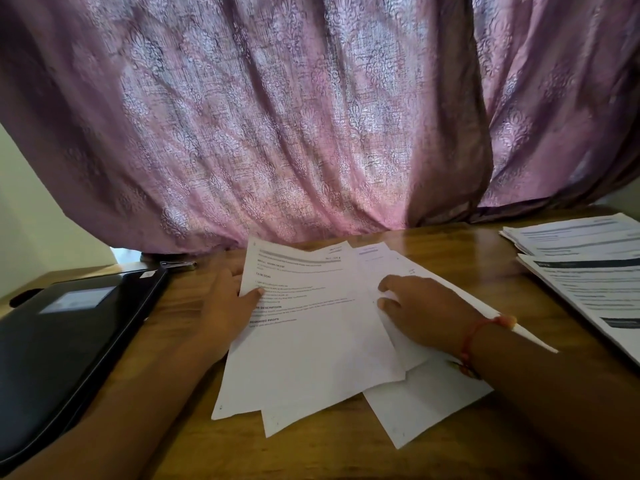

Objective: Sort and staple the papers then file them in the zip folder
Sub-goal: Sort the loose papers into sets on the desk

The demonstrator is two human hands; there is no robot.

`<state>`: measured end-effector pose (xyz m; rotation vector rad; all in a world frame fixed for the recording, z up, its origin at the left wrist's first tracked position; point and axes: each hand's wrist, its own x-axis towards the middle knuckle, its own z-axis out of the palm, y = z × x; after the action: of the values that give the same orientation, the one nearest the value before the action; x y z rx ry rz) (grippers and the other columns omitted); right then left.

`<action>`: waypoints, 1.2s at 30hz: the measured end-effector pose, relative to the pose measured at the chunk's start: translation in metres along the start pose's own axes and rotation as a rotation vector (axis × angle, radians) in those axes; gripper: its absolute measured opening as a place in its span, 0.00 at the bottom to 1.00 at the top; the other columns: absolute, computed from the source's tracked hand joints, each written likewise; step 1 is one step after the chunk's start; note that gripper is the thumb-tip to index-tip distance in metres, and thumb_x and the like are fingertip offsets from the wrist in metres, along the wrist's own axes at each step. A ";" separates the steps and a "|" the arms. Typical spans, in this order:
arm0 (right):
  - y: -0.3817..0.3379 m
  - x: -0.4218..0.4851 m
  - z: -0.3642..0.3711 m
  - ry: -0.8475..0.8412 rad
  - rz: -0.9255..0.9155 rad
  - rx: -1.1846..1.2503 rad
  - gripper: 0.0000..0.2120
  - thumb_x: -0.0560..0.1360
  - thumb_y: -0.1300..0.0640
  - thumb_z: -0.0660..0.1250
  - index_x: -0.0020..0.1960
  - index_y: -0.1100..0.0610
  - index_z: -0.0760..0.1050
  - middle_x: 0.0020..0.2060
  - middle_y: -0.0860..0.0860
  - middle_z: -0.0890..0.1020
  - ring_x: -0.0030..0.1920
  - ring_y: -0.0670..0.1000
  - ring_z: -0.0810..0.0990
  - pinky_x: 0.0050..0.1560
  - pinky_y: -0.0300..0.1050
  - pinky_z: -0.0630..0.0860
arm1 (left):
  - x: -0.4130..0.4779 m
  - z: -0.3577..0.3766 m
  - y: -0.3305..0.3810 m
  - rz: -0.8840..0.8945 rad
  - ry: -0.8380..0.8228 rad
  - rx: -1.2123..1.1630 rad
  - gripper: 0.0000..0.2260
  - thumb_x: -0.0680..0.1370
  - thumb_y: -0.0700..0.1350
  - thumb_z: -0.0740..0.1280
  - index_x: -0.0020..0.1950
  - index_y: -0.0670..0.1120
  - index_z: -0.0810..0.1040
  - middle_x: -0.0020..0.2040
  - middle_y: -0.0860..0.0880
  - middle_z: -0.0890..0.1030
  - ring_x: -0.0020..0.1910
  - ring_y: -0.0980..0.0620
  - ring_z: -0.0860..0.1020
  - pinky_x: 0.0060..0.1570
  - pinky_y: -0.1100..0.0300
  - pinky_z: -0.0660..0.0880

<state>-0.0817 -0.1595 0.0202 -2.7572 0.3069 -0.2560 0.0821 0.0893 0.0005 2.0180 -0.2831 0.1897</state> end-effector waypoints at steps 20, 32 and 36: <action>0.015 0.016 -0.009 0.230 0.256 0.399 0.10 0.75 0.61 0.66 0.45 0.69 0.80 0.43 0.65 0.81 0.37 0.54 0.74 0.40 0.46 0.76 | -0.002 0.003 0.002 -0.041 -0.008 0.086 0.16 0.80 0.42 0.70 0.66 0.45 0.70 0.64 0.47 0.81 0.47 0.54 0.80 0.35 0.67 0.72; 0.018 -0.002 -0.056 0.804 0.166 0.238 0.04 0.82 0.56 0.59 0.54 0.53 0.72 0.39 0.52 0.77 0.40 0.55 0.76 0.42 0.51 0.77 | -0.004 0.002 0.003 -0.048 -0.011 0.069 0.16 0.80 0.43 0.70 0.66 0.46 0.71 0.64 0.47 0.81 0.51 0.51 0.81 0.38 0.65 0.74; 0.019 -0.001 -0.062 0.983 0.002 0.332 0.10 0.81 0.63 0.60 0.55 0.54 0.78 0.48 0.55 0.81 0.48 0.55 0.80 0.49 0.45 0.75 | -0.005 0.002 0.003 -0.043 0.004 0.001 0.14 0.81 0.43 0.69 0.65 0.47 0.72 0.58 0.51 0.80 0.45 0.56 0.79 0.36 0.67 0.71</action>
<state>-0.0995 -0.1965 0.0701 -2.1024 0.4443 -1.5006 0.0769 0.0866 0.0009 2.0222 -0.2365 0.1673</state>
